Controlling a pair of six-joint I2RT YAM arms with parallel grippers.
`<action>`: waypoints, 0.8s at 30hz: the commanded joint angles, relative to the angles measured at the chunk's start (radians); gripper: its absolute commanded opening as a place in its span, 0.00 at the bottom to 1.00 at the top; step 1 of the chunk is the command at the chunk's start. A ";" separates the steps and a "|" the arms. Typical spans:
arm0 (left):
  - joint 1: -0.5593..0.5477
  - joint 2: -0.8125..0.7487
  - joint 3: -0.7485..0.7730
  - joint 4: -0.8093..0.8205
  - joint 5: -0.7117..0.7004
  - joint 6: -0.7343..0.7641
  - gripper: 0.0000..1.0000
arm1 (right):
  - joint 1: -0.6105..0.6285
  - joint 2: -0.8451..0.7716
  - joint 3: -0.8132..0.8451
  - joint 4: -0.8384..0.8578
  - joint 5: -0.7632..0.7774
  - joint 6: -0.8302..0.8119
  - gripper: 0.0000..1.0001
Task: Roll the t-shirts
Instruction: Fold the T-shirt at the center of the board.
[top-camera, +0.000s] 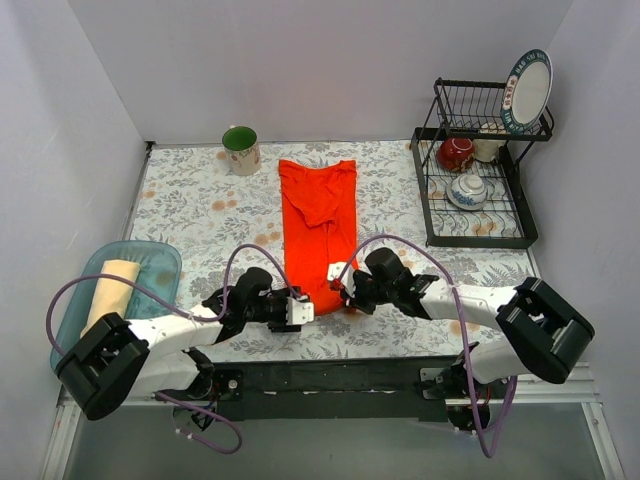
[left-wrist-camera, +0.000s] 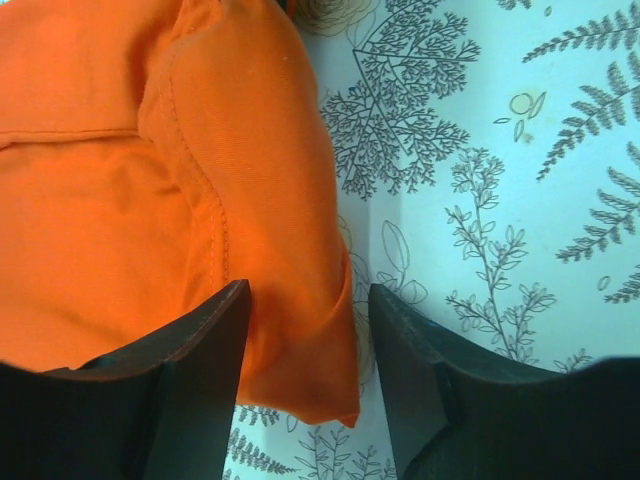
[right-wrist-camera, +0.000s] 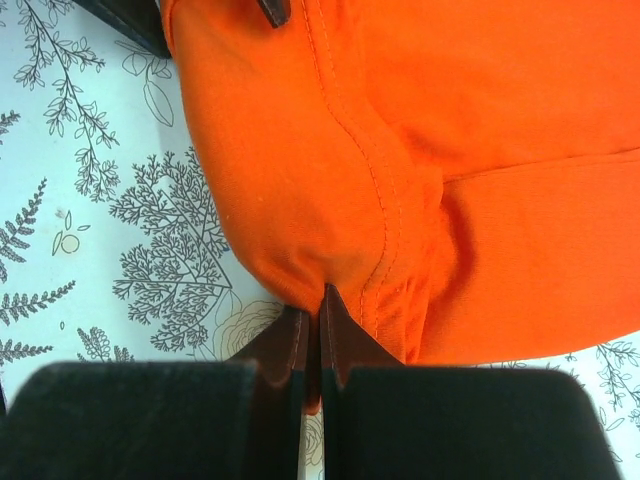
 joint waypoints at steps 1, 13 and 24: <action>-0.009 0.026 -0.012 0.048 -0.025 0.041 0.45 | -0.020 0.012 0.056 -0.031 -0.035 0.020 0.01; 0.040 0.049 0.286 -0.519 0.162 -0.050 0.00 | -0.078 -0.015 0.163 -0.310 -0.175 -0.115 0.01; 0.131 0.337 0.654 -1.079 0.462 0.014 0.00 | -0.212 0.059 0.333 -0.842 -0.426 -0.408 0.01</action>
